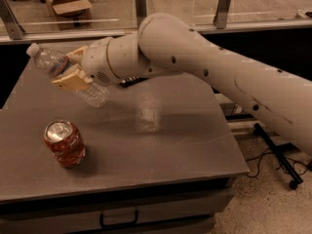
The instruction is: Place water bottle upright
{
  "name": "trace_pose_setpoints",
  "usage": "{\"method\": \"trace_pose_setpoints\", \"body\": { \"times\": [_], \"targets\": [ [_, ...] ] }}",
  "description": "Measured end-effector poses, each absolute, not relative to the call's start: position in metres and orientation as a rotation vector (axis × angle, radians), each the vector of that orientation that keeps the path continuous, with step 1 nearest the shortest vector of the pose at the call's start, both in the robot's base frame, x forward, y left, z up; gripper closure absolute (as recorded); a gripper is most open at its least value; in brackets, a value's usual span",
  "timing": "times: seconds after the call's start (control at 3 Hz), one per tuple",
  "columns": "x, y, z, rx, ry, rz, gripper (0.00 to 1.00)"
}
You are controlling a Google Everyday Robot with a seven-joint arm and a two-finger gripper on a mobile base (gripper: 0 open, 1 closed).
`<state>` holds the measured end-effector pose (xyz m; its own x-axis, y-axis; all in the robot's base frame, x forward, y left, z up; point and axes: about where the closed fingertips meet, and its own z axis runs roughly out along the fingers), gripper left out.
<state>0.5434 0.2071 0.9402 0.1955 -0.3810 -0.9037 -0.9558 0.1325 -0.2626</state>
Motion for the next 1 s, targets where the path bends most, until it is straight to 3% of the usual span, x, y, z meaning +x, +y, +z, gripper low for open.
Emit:
{"method": "trace_pose_setpoints", "body": {
  "times": [1.0],
  "targets": [
    [0.546, 0.175, 0.955, -1.195, 1.282, 0.691, 1.00]
  ]
}}
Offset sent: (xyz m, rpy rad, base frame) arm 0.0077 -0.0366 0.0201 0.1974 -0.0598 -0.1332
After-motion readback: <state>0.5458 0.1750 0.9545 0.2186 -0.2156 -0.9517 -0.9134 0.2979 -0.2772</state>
